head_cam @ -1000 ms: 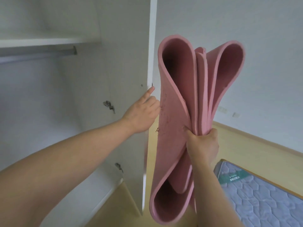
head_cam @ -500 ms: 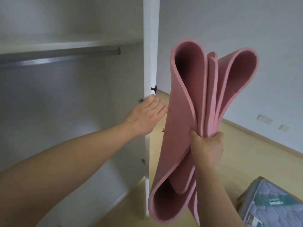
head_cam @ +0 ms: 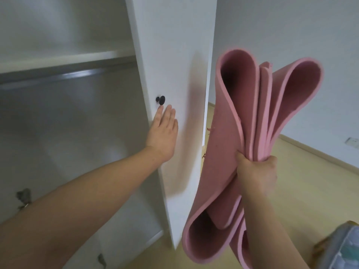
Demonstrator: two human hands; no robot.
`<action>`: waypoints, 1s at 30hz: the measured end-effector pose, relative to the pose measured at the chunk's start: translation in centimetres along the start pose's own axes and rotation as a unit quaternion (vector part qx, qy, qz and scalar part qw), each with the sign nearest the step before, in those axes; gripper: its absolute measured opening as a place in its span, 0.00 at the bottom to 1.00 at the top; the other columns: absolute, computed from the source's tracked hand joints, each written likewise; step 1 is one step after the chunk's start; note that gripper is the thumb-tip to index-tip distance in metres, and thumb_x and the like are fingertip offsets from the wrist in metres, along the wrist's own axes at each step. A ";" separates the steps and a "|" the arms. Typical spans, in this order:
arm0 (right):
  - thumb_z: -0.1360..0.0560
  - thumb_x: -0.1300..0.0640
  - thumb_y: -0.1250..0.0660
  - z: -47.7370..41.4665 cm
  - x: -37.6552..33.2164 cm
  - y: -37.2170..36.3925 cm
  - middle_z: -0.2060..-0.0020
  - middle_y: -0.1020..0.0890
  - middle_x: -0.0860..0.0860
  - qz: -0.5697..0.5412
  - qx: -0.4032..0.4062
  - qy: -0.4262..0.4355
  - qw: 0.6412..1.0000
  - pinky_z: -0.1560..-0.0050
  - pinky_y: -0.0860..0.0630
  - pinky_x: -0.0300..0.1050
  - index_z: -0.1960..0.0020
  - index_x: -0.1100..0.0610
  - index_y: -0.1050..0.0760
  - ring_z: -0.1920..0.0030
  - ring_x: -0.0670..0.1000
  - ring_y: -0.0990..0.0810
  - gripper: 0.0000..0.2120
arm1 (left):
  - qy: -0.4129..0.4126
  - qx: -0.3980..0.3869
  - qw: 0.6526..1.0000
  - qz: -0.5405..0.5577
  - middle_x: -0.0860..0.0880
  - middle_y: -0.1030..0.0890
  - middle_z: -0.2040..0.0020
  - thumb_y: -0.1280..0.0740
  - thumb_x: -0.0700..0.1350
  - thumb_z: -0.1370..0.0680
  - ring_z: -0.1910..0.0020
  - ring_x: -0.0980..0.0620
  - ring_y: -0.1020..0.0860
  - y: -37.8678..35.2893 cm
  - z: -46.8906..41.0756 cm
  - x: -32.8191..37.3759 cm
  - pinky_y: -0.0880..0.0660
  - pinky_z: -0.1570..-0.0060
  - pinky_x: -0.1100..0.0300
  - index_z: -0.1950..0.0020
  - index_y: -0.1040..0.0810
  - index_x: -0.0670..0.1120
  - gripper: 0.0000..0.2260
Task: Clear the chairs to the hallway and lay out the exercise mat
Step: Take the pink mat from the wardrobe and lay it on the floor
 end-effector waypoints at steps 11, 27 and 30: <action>0.41 0.38 0.23 1.4 -0.7 -3.2 0.61 0.28 0.41 -0.045 -0.021 -0.037 0.998 0.63 0.31 0.45 0.48 0.52 0.32 0.65 0.42 0.28 0.31 | 0.013 -0.085 0.995 -0.058 0.36 0.56 0.18 0.39 0.48 0.25 0.20 0.31 0.62 -2.4 -0.8 -1.8 0.73 0.36 0.24 0.18 0.44 0.41 0.36; 0.40 0.37 0.22 2.3 -0.8 -5.0 0.59 0.24 0.44 -0.033 -0.021 -0.056 0.998 0.59 0.27 0.48 0.46 0.53 0.31 0.63 0.46 0.25 0.32 | 0.013 -0.123 0.992 -0.014 0.42 0.58 0.17 0.40 0.50 0.26 0.19 0.37 0.64 -6.3 -2.8 -5.3 0.65 0.30 0.27 0.17 0.52 0.43 0.40; 0.40 0.38 0.22 2.3 -1.0 -5.1 0.59 0.24 0.44 -0.034 -0.024 -0.056 0.998 0.58 0.25 0.50 0.46 0.53 0.31 0.62 0.48 0.23 0.32 | 0.016 -0.130 0.991 0.010 0.42 0.58 0.17 0.41 0.49 0.25 0.19 0.37 0.65 -6.8 -3.3 -5.7 0.64 0.29 0.28 0.17 0.52 0.44 0.39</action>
Point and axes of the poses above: each hand's wrist, its own z-axis away from the middle knuckle, its own y-axis out of the back of the hand, x = y × z, the point moved 2 cm from there along -z, towards the middle knuckle
